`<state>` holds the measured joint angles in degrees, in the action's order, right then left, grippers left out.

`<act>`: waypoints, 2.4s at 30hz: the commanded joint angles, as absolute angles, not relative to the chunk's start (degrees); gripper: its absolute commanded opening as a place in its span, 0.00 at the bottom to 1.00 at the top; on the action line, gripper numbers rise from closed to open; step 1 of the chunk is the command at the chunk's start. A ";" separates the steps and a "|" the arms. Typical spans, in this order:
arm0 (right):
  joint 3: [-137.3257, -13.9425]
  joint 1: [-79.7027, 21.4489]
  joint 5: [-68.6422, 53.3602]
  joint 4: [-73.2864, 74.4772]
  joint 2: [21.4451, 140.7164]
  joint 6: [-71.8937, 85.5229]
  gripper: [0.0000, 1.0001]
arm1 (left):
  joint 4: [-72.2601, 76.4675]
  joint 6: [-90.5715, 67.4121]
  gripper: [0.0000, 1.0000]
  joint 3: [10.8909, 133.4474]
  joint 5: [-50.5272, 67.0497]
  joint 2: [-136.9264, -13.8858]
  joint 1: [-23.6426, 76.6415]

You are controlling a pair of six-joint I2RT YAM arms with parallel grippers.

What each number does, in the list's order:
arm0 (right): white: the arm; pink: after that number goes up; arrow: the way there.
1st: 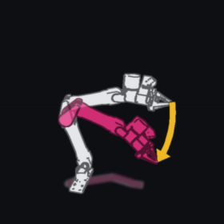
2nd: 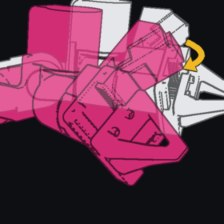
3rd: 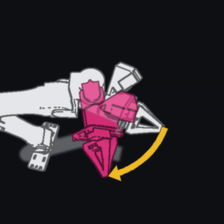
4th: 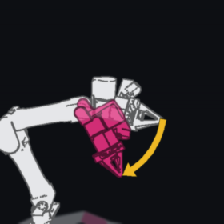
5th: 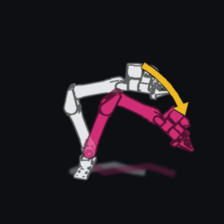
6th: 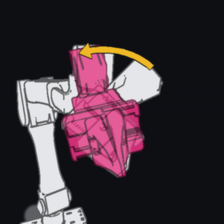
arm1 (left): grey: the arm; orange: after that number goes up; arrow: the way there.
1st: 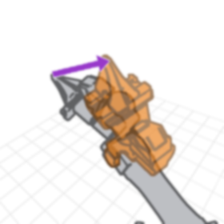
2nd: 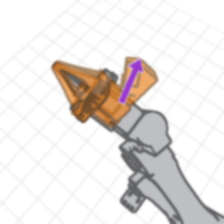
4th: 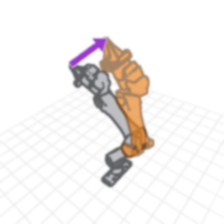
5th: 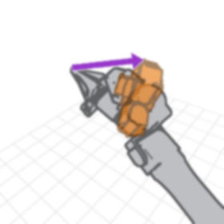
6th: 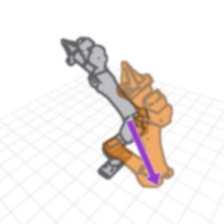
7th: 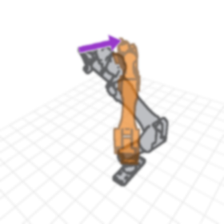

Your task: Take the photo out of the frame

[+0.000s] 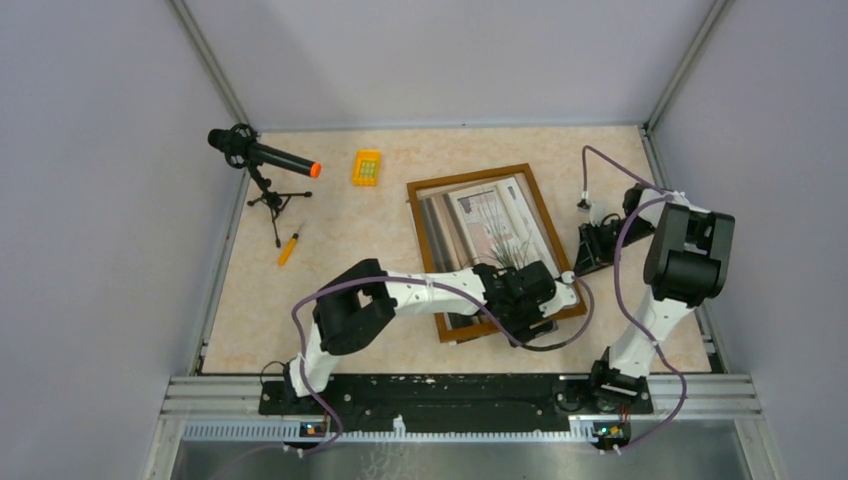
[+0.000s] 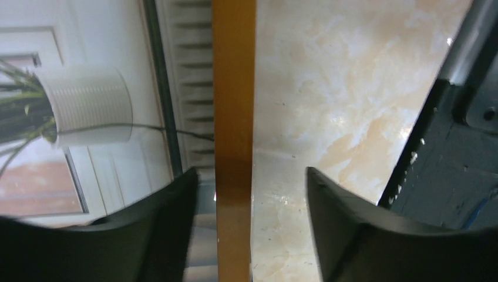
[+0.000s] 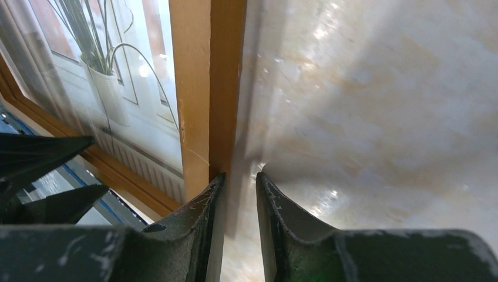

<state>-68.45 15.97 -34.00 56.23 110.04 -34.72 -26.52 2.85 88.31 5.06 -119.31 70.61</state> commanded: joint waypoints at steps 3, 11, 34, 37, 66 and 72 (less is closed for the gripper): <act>-68.17 11.26 -26.54 46.41 116.50 -35.86 0.27 | -24.01 2.34 0.98 79.98 17.47 -102.46 61.89; -61.96 8.77 -28.65 45.25 116.30 -35.43 0.27 | -20.72 -3.13 0.99 60.09 29.02 -88.03 34.48; -61.33 10.56 -44.80 56.03 105.40 -34.54 0.75 | -11.89 -9.90 0.65 56.34 30.66 -94.96 21.79; -62.00 9.13 -44.08 53.86 105.15 -31.57 0.74 | -10.96 -11.35 0.65 56.91 32.72 -95.66 21.87; -74.11 7.73 -30.38 46.70 116.63 -26.15 0.66 | -10.87 -8.65 0.95 54.55 26.50 -92.58 23.14; -72.62 7.73 -30.23 46.06 116.72 -26.28 0.66 | -11.45 -9.30 0.99 54.49 25.12 -94.56 21.17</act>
<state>-75.00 7.88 -38.74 58.15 114.08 -22.70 -11.60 -9.06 54.85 27.44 -94.45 21.93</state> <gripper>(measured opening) 0.660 0.987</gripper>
